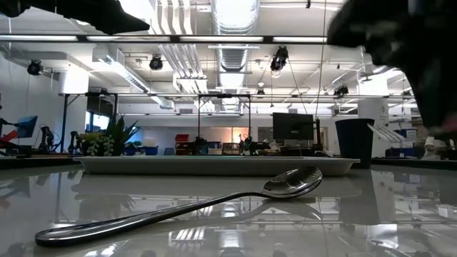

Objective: Pick and place plate/cup/fork/spoon on tray
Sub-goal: Put the pink fork on the gray tray to the right side of the light green plate

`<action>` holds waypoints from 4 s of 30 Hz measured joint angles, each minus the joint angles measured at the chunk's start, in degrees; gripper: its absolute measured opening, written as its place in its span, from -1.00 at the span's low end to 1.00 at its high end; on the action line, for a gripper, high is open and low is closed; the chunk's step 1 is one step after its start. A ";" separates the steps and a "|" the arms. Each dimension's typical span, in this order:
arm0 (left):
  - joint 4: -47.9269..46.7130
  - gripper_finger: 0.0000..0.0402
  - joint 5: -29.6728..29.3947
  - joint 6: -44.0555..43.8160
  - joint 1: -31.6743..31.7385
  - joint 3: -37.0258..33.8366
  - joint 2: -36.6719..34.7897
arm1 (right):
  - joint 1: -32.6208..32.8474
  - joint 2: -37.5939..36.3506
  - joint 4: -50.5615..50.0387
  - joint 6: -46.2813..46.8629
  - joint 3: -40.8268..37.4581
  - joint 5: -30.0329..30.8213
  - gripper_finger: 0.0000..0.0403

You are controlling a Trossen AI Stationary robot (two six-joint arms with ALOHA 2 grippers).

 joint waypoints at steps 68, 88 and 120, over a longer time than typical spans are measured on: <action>-0.02 -0.46 -0.05 3.06 0.00 0.00 -0.50 | -42.91 8.90 -2.46 -47.48 3.95 7.94 -0.87; -0.01 -0.46 -0.07 3.04 0.01 0.00 -0.66 | -42.87 8.90 -1.17 -47.03 3.19 9.04 -0.83; -0.02 -0.46 -0.07 3.02 0.01 0.00 -0.63 | -41.04 7.99 1.94 -55.34 8.03 6.70 -0.68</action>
